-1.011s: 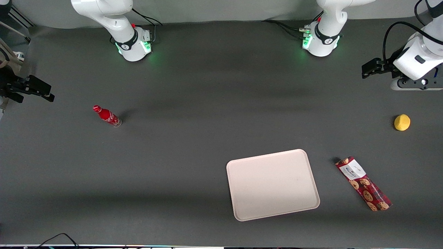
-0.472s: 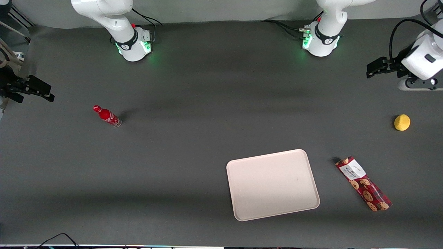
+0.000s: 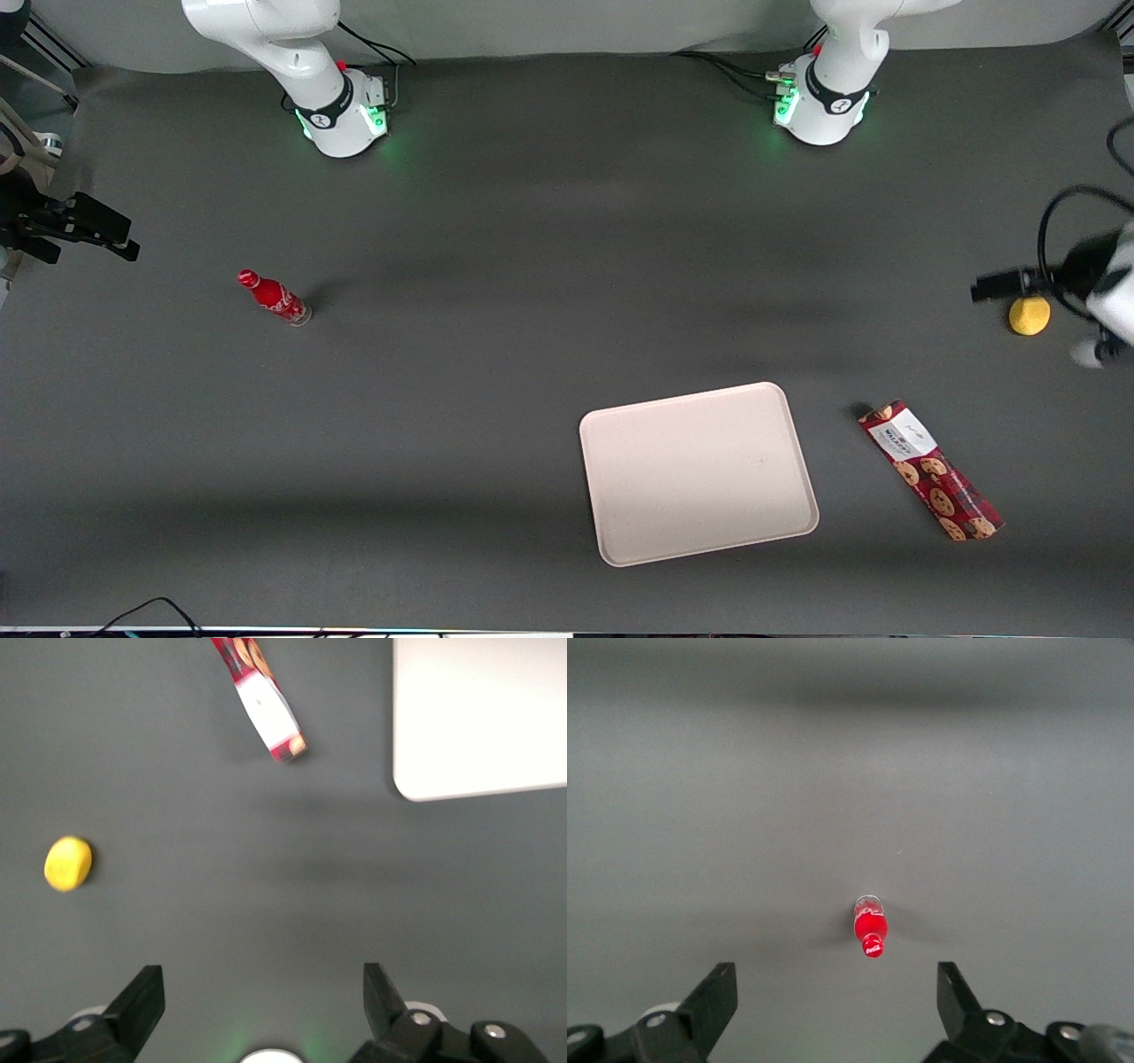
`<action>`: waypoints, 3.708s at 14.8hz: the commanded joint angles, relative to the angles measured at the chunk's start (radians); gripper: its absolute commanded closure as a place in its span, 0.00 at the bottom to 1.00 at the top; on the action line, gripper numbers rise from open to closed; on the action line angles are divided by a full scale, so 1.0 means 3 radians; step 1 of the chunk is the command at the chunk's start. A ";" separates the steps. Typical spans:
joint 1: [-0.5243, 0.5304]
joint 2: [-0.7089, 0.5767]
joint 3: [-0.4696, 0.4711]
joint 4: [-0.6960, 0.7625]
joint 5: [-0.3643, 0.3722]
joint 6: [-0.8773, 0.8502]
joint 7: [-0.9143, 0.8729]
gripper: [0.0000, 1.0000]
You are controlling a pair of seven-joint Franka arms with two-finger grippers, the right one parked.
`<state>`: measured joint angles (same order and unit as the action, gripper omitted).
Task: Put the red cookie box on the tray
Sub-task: 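Move the left gripper down toward the red tartan cookie box, then close the left gripper on the end of the red cookie box, then lift the cookie box upright with the left gripper, then carry the held box over the cream tray's edge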
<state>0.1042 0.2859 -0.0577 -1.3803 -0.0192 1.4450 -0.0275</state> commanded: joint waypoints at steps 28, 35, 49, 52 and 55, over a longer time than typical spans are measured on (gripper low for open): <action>0.0036 0.1727 0.0187 0.0790 -0.0013 0.1256 -0.0149 1.00; 0.0011 0.1369 0.0024 0.1252 -0.0059 0.0169 -0.0617 1.00; -0.0291 0.1772 -0.0882 0.0628 0.0723 0.1866 -0.1672 1.00; -0.0316 0.1895 -0.0882 0.0511 0.0881 0.2141 -0.1698 1.00; -0.0317 0.1936 -0.0887 0.0332 0.1050 0.2332 -0.1698 0.85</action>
<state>0.0140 0.8771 -0.3224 -1.2309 0.2423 2.1017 -0.5095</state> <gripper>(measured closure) 0.833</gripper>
